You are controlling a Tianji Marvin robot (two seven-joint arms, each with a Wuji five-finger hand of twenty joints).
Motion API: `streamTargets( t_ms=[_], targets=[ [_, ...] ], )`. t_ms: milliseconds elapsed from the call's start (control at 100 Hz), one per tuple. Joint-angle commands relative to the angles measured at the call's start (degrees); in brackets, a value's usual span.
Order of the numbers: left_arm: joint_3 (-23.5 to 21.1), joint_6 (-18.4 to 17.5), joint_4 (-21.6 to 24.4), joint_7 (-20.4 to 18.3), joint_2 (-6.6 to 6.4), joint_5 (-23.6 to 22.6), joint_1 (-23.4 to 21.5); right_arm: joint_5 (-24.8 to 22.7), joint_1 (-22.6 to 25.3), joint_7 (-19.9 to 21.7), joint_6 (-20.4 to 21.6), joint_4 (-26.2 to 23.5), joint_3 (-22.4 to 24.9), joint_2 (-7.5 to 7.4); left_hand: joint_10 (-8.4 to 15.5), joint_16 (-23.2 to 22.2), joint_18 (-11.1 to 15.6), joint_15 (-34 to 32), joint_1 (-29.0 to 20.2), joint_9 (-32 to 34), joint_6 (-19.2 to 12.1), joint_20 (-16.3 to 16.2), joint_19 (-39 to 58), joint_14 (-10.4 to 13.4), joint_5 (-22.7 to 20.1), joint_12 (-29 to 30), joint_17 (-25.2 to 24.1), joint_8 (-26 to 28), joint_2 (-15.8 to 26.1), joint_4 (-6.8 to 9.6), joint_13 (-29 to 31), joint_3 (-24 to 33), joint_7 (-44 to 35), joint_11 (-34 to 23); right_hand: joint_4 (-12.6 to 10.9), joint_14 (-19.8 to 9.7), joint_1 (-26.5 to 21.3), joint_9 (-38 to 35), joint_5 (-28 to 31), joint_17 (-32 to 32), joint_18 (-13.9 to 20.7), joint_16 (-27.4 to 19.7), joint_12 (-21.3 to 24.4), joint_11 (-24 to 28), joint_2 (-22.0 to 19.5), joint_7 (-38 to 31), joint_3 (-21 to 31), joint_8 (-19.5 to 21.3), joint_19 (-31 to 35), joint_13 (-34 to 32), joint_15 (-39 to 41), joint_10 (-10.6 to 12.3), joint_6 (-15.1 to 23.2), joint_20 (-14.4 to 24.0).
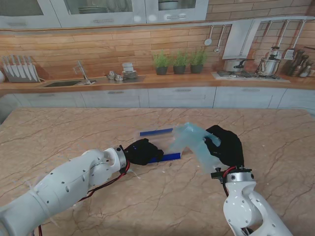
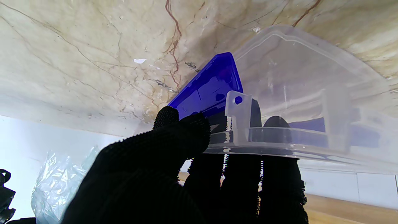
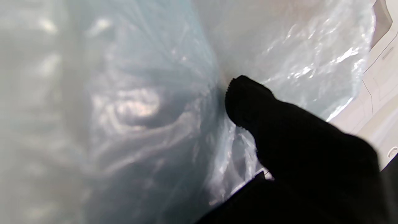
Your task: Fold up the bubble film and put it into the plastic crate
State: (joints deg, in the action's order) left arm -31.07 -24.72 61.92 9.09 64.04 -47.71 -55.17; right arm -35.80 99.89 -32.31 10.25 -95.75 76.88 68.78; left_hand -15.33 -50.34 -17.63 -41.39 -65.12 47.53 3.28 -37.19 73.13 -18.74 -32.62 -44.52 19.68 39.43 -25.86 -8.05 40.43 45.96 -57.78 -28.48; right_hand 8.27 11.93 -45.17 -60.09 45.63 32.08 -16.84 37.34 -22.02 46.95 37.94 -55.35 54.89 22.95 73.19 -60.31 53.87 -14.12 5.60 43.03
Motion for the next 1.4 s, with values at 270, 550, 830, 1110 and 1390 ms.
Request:
streamTargets(
  t_ms=[270,550,830,1110,1390],
  targets=[
    [-0.2,-1.0,0.1,1.4,-0.32,-1.8,-0.4,0.1,0.4,-0.5,0.3,-0.5,0.0,0.29,8.1,0.0,-0.1,1.6,-5.8,0.2,-1.8,2.6,-2.2,1.8,0.3,1.2,-0.2,0.5,-0.1,-1.15,1.1,3.0,-2.5,-5.5,0.1,1.0,-2.1,0.4,-0.5,-1.7,2.4,0.8,-0.6,1.9,-2.1,-1.8,-0.4,0.9,1.0,0.1,2.7,-1.1,1.8,0.5],
    [-0.3,-0.8,0.3,2.2,-0.78,-3.6,-0.6,0.2,0.4,-0.4,0.1,-0.5,-0.1,0.28,7.1,3.5,1.0,6.3,-1.6,-3.1,-1.9,3.5,-6.3,2.7,-0.2,4.3,-4.1,-2.4,-0.7,-0.71,-2.1,4.1,1.3,-1.4,0.0,1.0,-2.1,0.5,-0.6,-1.8,2.5,0.9,-0.7,2.0,-2.1,-1.8,-0.5,0.9,1.1,0.1,2.9,-1.1,1.9,0.5],
    [-0.6,-1.1,1.1,3.0,-1.58,-6.2,-0.8,0.4,0.2,-0.1,-0.1,-0.4,-0.2,0.28,6.5,15.3,-0.2,5.8,12.3,-9.8,-4.2,2.6,-13.2,5.1,1.8,14.5,-9.5,-12.3,-5.6,-0.64,-8.9,4.5,2.9,-1.1,0.0,1.0,-2.1,0.5,-0.7,-1.8,2.4,0.9,-0.7,2.1,-2.2,-1.7,-0.6,0.9,1.1,0.1,2.9,-1.1,1.9,0.6],
    [-1.3,-1.0,2.0,4.3,-2.27,-8.8,-1.2,0.5,0.1,0.0,-0.1,-0.3,-0.3,0.27,6.1,16.6,-0.6,8.8,18.7,-14.7,-4.4,3.1,-16.4,6.0,4.0,17.8,-12.4,-12.6,-5.1,0.34,-12.5,2.4,7.3,1.6,0.0,1.0,-2.2,0.5,-0.6,-1.9,2.4,0.9,-0.7,2.1,-2.2,-1.8,-0.6,0.9,1.1,0.2,3.0,-1.2,1.9,0.6],
    [-9.0,-1.0,6.4,4.8,-2.28,-8.6,-6.7,0.6,-0.6,1.1,0.1,0.2,-0.4,0.07,5.5,17.7,-0.3,12.2,26.1,-21.3,-1.1,3.3,-21.4,5.7,11.4,19.6,-16.4,-13.3,1.8,4.08,-17.6,-2.7,19.7,4.5,0.0,1.0,-2.1,0.6,-0.7,-1.9,2.5,0.9,-0.7,2.1,-2.2,-1.8,-0.6,1.0,1.1,0.3,2.9,-1.1,1.9,0.6]
  ],
)
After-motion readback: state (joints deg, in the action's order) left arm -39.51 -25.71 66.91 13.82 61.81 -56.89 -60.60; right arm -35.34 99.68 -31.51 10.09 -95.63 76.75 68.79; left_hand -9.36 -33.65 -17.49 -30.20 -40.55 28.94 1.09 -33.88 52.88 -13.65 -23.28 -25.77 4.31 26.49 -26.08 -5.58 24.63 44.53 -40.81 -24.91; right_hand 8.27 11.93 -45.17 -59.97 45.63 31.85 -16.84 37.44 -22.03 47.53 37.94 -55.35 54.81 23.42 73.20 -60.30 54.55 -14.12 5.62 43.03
